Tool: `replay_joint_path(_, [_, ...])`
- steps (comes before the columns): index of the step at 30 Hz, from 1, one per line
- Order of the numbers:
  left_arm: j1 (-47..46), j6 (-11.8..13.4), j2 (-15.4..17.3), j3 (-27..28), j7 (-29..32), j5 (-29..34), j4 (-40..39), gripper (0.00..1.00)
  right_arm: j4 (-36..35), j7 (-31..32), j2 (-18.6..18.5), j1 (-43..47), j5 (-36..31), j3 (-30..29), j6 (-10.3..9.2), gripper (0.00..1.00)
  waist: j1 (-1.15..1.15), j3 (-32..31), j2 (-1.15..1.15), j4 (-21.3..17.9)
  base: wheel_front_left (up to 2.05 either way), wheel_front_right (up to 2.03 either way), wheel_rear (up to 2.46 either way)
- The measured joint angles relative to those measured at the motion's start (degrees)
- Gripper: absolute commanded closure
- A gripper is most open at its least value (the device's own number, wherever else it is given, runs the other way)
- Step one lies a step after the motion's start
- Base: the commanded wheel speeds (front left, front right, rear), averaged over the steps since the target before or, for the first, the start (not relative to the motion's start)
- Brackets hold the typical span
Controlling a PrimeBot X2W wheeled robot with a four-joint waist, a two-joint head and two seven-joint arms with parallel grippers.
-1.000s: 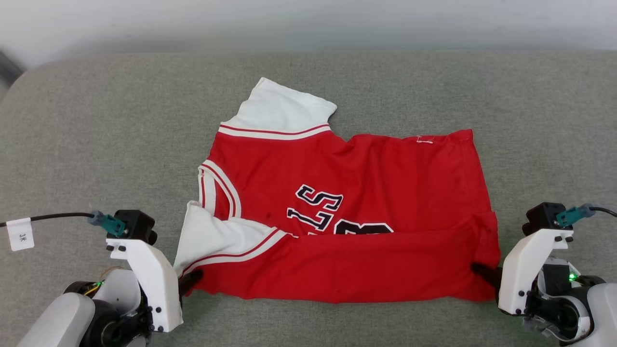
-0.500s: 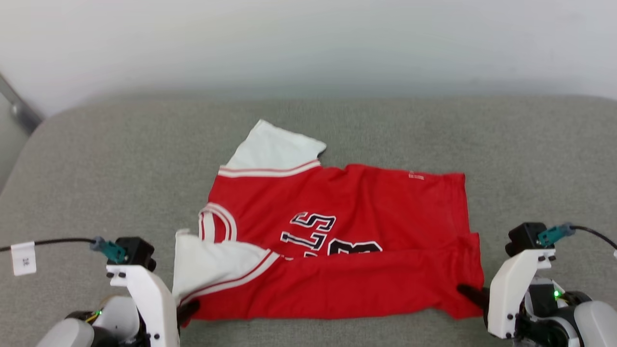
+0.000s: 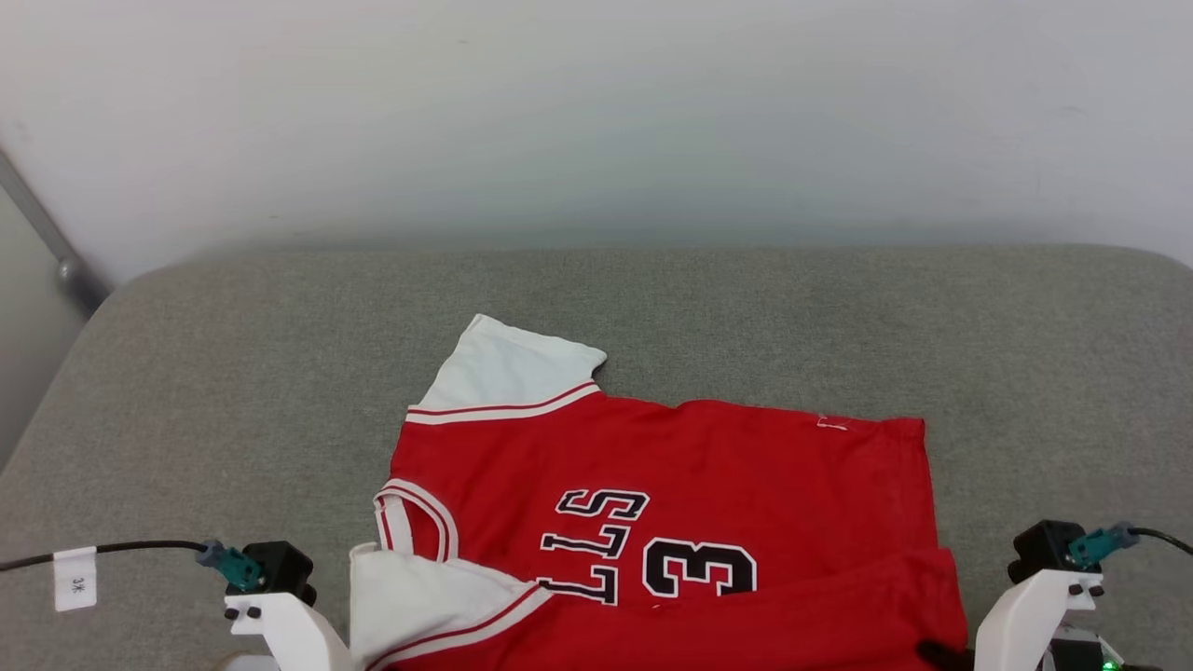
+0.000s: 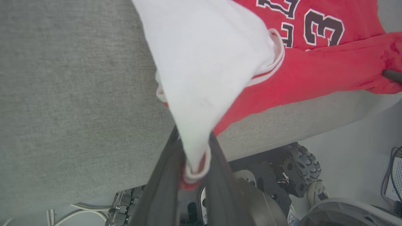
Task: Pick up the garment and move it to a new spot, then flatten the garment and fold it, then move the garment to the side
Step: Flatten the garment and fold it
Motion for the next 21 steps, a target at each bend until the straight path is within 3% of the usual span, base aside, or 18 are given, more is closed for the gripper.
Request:
replay_joint_path(1, [0.0,-0.1,-0.6,-0.2,0.0,-0.1,0.7,0.0,0.4,-0.5,0.4,0.4,-0.3,-0.1,0.0,0.0,0.0,0.1,0.0,0.0,0.0,0.0,0.0])
replay_joint_path(5, [-1.0,-1.0,-1.5,-0.2,-2.6,0.8,3.3,0.0,0.0,-5.7,1.2,0.9,-1.5,0.3,0.0,0.0,0.0,0.6,0.0,-0.4,0.0,0.0,0.0])
replay_joint_path(12, [-4.8,-1.4,-1.6,2.0,-10.4,5.2,5.5,0.0,-3.6,-22.4,1.0,0.3,-8.5,0.7,0.0,0.0,0.0,0.7,0.0,-2.9,0.0,0.0,0.0])
replay_joint_path(21, [-13.2,2.0,-4.6,5.1,-20.8,10.7,7.4,0.0,-8.0,-34.5,4.5,-3.8,-15.5,-2.1,0.0,0.0,0.0,4.2,0.0,-6.5,0.0,0.0,0.0])
